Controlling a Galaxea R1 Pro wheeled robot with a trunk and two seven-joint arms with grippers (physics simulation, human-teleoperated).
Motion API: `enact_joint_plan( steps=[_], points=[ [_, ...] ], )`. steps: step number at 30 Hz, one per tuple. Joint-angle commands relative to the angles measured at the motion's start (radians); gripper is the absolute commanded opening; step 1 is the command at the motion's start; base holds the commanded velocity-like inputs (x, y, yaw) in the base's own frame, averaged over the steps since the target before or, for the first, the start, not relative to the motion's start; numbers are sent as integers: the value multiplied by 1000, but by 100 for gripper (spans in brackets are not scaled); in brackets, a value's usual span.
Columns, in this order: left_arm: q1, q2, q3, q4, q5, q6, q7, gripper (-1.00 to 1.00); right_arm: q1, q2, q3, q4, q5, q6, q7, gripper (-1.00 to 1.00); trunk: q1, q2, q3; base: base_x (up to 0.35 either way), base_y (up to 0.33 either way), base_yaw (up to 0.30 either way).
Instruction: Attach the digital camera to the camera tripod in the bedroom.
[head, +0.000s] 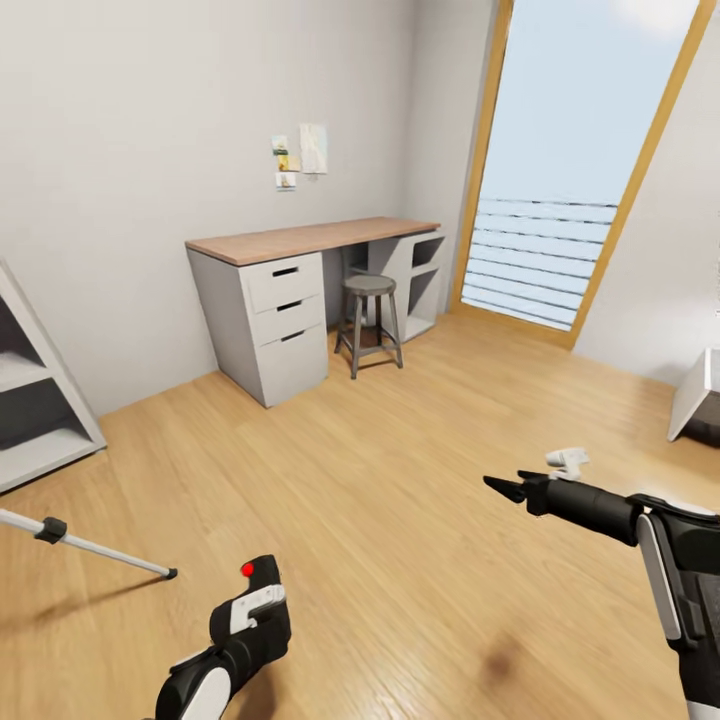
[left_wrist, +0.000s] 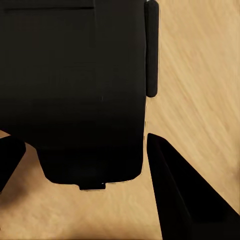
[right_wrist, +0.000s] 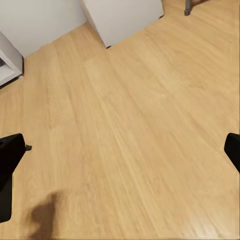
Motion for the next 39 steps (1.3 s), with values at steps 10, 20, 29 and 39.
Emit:
enact_joint_plan(
  steps=[10, 20, 29, 39],
  points=[
    [13, -2, 3, 50, 13, -70, 101, -100, 3, 2, 64, 0, 0, -5, -143, 100, -5, 2, 38, 0, 0, 0],
    [14, 1, 3, 80, 14, -149, 108, -100, 3, 2, 66, -1, -6, 10, -148, 100, -9, 4, 77, 0, 0, 0],
    [25, 0, 2, 91, 18, -164, 104, -100, -1, 2, 66, -2, -8, 51, -148, 100, -9, 4, 78, 0, -2, 93],
    [32, 2, 3, 93, 12, -166, 109, -100, -1, 2, 68, -2, -8, 61, -149, 100, -9, 4, 78, 90, -214, 259]
  ],
)
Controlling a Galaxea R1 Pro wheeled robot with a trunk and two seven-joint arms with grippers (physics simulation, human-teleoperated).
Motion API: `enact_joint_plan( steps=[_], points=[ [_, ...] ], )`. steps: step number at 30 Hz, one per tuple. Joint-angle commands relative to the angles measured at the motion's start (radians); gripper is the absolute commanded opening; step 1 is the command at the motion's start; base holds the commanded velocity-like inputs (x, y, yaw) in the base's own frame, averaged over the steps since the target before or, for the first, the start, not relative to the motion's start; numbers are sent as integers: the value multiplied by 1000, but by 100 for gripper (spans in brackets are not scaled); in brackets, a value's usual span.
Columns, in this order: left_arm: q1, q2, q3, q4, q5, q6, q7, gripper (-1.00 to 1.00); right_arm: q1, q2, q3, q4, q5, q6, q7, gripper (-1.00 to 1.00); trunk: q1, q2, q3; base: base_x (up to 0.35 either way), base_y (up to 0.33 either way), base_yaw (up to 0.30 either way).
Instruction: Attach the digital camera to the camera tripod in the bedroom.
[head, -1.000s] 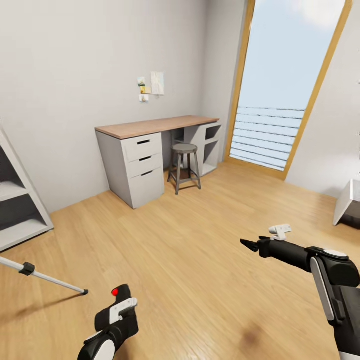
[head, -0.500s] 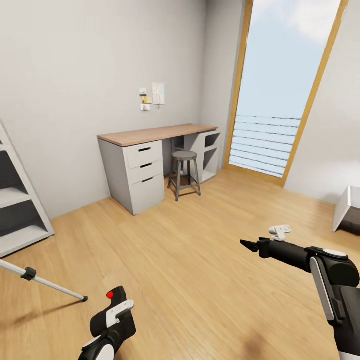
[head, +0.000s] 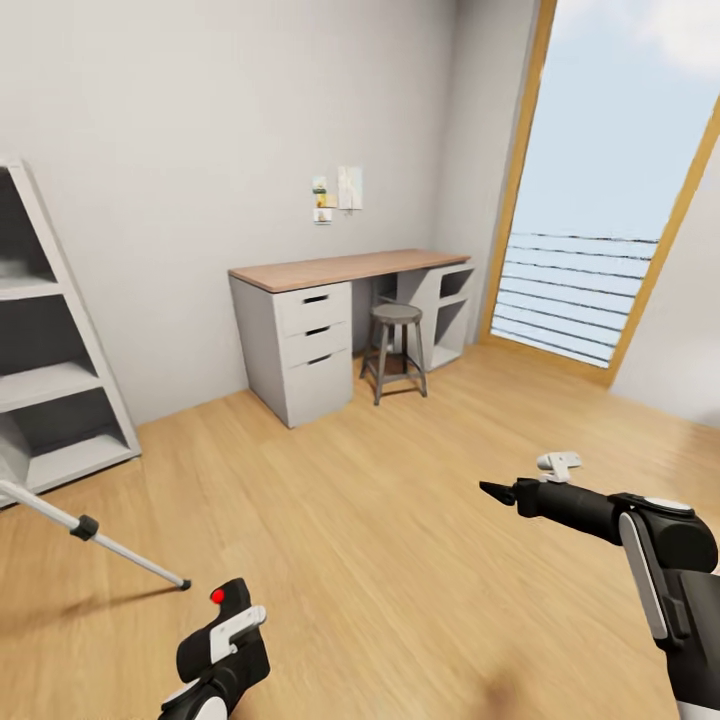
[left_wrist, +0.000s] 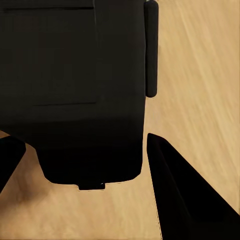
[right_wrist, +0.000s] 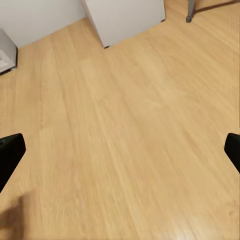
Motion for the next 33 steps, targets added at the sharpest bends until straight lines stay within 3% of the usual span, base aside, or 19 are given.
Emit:
enact_joint_plan(
  steps=[1, 30, 33],
  points=[
    [0, 2, -3, -2, 5, 3, 7, -100, 0, 0, -1, -1, 0, 6, 4, 100, 0, 0, -1, 192, -266, 279],
    [36, 13, 4, -32, 10, 0, 8, -100, 3, 0, 11, -1, 1, 2, 5, 100, 0, 0, -1, 277, -210, 284],
    [70, 12, 25, -58, 11, 0, 7, -100, 3, 0, 27, -1, 1, 2, 5, 100, 0, 0, -1, 112, -289, 285]
  ],
)
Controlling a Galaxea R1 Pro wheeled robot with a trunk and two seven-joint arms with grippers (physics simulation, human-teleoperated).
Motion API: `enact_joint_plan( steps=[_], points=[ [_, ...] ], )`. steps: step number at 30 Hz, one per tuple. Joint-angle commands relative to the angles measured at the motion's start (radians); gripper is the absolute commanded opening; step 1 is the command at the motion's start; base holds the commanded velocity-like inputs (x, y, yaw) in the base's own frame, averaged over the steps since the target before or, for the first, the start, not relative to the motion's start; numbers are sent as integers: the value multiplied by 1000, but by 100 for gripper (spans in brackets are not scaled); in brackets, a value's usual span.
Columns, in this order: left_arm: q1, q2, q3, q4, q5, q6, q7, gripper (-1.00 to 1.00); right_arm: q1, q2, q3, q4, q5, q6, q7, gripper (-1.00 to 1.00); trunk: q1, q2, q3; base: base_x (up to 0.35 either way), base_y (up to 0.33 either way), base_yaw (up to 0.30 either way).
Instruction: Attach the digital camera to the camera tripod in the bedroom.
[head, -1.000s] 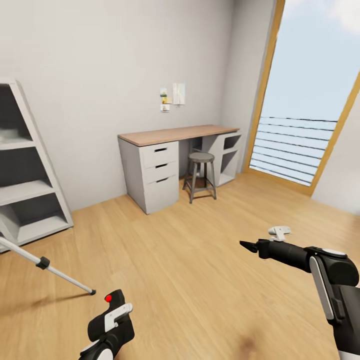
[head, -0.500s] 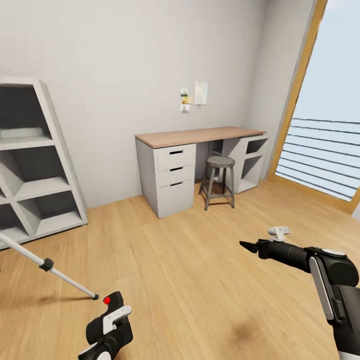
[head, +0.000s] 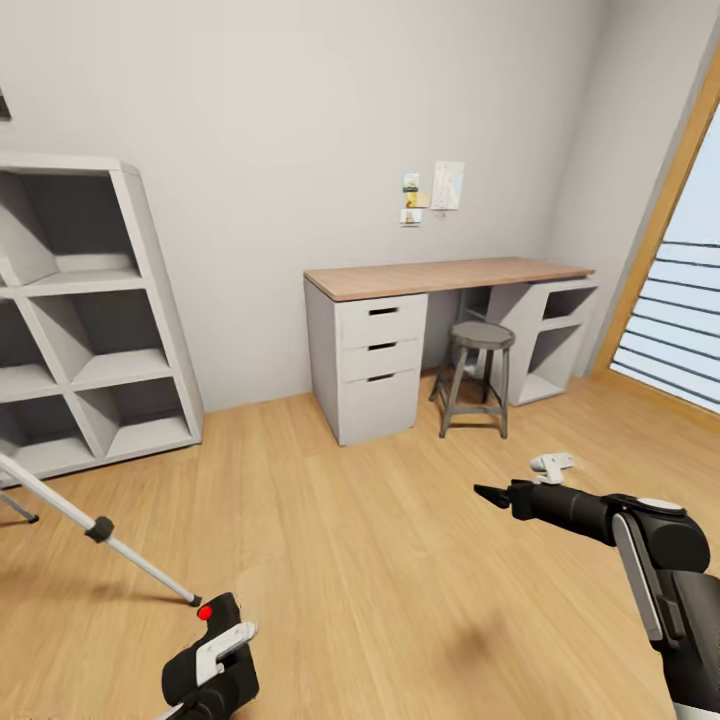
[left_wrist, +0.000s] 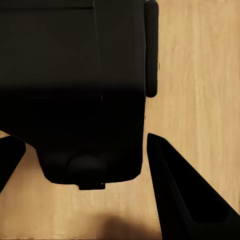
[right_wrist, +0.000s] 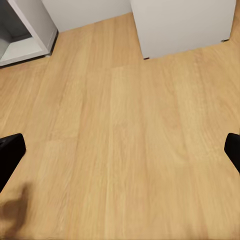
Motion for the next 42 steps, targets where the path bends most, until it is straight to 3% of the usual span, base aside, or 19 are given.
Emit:
enact_joint_plan(
  steps=[1, 3, 5, 6, 10, 11, 16, 25, 42],
  points=[
    [15, 1, 9, -13, 5, 2, 7, -100, 0, 0, 1, -1, 0, 5, 4, 100, 0, 0, -1, 70, -293, 285],
    [34, 1, 25, -25, 5, -1, 5, -100, 0, 0, 2, -1, 0, 5, 4, 100, 0, 0, -1, 56, -267, 285],
    [77, 1, 70, -53, 6, -9, 2, -100, 0, 0, 4, -1, 0, 5, 4, 100, 0, 0, -1, 40, -203, 285],
    [121, 0, 131, -83, 9, -14, -2, -100, 1, -1, 6, -1, 0, 5, 4, 100, 0, 0, -1, 23, -115, 285],
    [198, -8, 247, -126, 33, -20, -6, -100, 3, -1, 15, -1, 0, 3, 4, 100, 0, 0, -1, 14, -68, 286],
    [198, -8, 247, -126, 33, -20, -6, -100, 3, -1, 15, -1, 0, 3, 4, 100, 0, 0, -1, 9, -47, 286],
    [256, -12, 335, -152, 86, -27, -6, -100, 4, -2, 57, -1, 0, 2, 4, 100, -2, 1, 15, 5, -25, 286],
    [275, -13, 364, -158, 104, -32, 1, -100, 5, -1, 77, -1, 1, 1, 3, 100, -6, 3, 49, 1, -5, 285],
    [278, -15, 361, -157, 100, -36, 6, -100, 6, -3, 80, -1, 1, 1, 4, 100, -14, 7, 115, 0, 0, 285]
  ],
)
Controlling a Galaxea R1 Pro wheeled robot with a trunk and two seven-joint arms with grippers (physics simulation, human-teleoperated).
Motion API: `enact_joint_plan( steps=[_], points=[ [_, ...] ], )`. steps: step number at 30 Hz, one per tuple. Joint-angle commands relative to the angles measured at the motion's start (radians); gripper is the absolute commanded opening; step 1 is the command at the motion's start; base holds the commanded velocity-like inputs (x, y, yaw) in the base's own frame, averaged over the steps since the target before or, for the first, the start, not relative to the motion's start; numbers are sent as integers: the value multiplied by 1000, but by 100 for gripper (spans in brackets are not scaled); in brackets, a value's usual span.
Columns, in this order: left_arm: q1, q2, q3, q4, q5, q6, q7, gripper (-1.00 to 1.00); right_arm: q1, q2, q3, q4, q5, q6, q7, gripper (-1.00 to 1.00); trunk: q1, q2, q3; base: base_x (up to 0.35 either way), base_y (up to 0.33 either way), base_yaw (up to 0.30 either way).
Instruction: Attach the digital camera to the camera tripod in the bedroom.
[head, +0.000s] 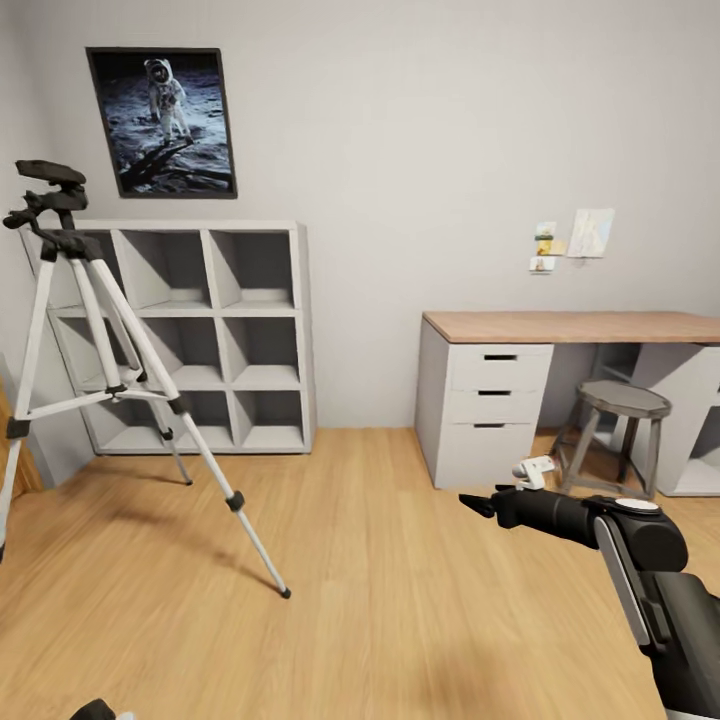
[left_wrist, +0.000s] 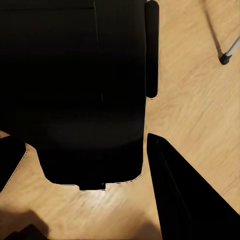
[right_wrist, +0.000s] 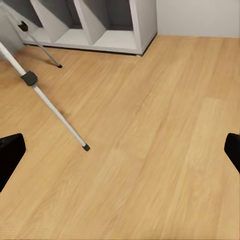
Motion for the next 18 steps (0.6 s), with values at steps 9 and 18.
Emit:
enact_joint_plan(
  steps=[9, 18],
  points=[
    [-1, -1, -3, -1, 4, 5, 5, -100, -1, -3, -1, -1, 0, 6, 4, 100, -21, 36, 30, 0, 0, 131],
    [-2, 0, -4, 8, 3, 5, -4, -100, -1, -6, -3, 0, 0, 8, 4, 100, -56, 99, 59, 0, 0, 18]
  ],
)
